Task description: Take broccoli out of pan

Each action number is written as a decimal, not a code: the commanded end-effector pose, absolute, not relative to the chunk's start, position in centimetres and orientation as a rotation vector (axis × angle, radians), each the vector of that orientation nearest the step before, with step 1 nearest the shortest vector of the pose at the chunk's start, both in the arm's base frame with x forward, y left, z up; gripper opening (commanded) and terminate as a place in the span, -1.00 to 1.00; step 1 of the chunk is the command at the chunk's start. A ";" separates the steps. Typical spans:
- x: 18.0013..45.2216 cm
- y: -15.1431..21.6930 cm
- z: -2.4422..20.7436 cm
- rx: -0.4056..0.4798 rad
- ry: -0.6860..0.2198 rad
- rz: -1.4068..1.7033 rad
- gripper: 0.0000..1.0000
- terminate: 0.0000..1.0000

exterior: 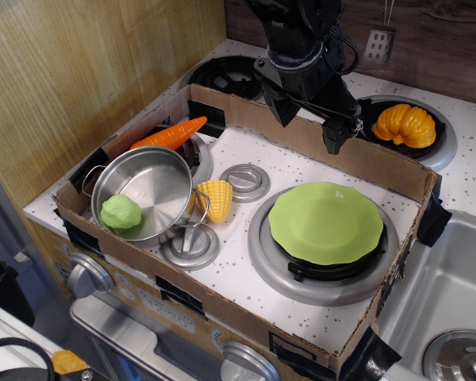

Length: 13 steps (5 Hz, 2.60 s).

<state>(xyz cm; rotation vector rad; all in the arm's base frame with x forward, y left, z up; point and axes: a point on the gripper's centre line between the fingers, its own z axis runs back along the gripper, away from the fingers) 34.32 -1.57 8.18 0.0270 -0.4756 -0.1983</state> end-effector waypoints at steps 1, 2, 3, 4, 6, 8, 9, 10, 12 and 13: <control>34.3 -1.6 8.2 0.027 -0.476 -0.198 1.00 -1.00; 33.8 -0.9 9.5 0.114 -0.509 -0.383 1.00 -1.00; 32.3 -0.3 11.4 0.157 -0.441 -0.422 1.00 -1.00; 29.9 1.0 12.5 0.191 -0.354 -0.446 1.00 -1.00; 25.0 3.9 12.6 0.198 -0.244 -0.455 1.00 -1.00; 21.6 6.3 9.9 0.198 -0.205 -0.420 1.00 -1.00; 21.0 7.3 8.0 0.200 -0.221 -0.414 1.00 -1.00; 21.0 8.1 7.1 0.208 -0.232 -0.423 1.00 -1.00; 22.1 9.5 6.2 0.186 -0.245 -0.457 1.00 -1.00; 22.5 10.2 5.6 0.170 -0.251 -0.476 1.00 -1.00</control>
